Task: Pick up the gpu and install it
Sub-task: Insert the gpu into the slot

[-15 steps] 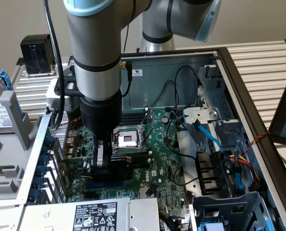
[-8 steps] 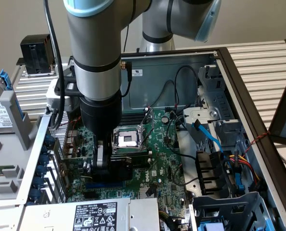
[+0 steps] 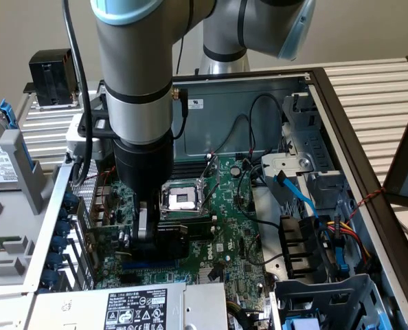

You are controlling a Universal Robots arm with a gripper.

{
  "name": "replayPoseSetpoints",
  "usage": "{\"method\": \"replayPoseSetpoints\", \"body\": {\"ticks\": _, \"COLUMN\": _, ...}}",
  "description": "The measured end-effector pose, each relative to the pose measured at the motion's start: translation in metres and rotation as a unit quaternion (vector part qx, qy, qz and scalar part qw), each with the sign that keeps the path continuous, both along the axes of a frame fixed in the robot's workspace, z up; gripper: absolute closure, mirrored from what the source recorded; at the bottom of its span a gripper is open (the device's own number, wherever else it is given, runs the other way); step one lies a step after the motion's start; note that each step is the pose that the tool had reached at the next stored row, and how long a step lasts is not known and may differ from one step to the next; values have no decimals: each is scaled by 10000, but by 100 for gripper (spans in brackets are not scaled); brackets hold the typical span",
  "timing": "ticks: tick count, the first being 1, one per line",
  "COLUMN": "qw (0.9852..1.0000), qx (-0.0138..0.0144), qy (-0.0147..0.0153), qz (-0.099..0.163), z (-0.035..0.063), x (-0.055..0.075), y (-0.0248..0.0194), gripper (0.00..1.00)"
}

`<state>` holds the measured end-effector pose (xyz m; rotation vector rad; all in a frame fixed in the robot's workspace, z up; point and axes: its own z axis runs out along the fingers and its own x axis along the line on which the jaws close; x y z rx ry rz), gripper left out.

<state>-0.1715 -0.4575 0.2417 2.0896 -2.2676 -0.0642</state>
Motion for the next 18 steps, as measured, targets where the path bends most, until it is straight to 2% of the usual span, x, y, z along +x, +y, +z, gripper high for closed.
{"method": "replayPoseSetpoints", "body": {"ticks": 18, "qw": 10000, "qx": -5, "qy": 21, "qz": 1, "z": -1, "x": 1, "y": -4, "gripper": 72}}
